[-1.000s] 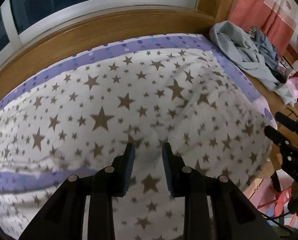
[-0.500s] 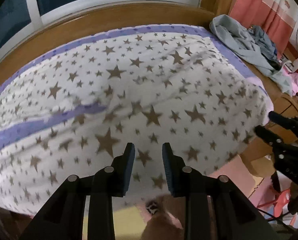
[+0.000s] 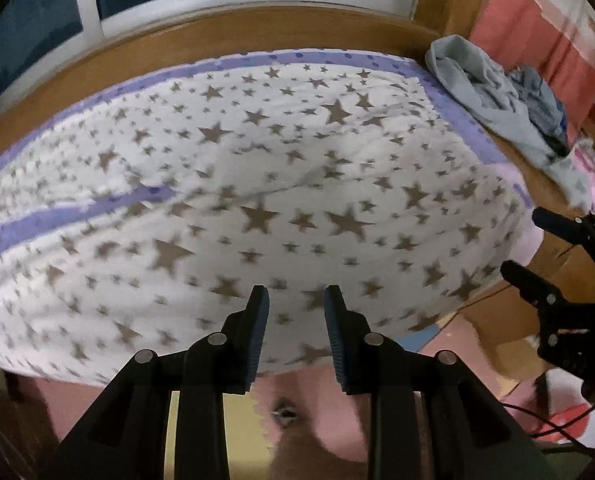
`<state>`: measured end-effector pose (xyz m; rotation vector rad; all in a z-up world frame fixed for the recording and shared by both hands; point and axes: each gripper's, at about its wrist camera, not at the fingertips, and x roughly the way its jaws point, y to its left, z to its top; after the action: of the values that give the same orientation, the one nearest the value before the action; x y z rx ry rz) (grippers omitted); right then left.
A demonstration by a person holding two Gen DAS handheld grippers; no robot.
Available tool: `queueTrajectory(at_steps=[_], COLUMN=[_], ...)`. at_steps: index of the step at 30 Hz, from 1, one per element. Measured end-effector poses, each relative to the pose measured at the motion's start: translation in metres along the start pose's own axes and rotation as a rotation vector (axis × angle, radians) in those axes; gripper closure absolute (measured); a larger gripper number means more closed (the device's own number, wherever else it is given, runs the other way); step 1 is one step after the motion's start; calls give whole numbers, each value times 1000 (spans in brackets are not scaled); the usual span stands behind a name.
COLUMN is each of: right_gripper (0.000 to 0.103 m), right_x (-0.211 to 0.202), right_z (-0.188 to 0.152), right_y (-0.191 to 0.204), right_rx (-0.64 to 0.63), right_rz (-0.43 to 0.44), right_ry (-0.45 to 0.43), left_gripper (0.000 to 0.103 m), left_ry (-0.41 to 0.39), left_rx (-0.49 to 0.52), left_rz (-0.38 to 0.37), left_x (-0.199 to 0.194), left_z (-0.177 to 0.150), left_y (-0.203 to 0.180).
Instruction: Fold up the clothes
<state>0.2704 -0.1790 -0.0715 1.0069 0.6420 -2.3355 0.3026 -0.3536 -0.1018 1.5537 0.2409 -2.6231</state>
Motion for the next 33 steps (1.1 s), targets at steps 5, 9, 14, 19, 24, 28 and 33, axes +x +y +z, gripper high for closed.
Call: queueTrajectory(at_steps=[5,9,14,19,24,28,33], right_gripper=[35,35,35,37,58,92,99], right_x=[0,7,11,13,26,24,18], right_z=[-15,-29,-48,-67,-68,-59,-29], right_y=[-23,-38,-37,-30,-26,-28,-42], right_rx=[-301,-507,-768,-1029,-1120,-1066,-925], right_rz=[24,86,85,76,138,241,346], right_ry=[-47,-56,-164,-278,-269,-205,-164], left_gripper=[74,74,74,74,74,70,58], left_ry=[4,2,-19,-51,-78,-96,-143], left_rx=[-75,-152,-221,-216,-113,-72,-2], left_rz=[4,6,3,-11,20,45,103], left_x=[8,16,21,19,19,19,20], left_z=[-8,-16,-27,-34,-39,-44,-47], left_y=[-25,-44,-64,-86,-110,-121,-130])
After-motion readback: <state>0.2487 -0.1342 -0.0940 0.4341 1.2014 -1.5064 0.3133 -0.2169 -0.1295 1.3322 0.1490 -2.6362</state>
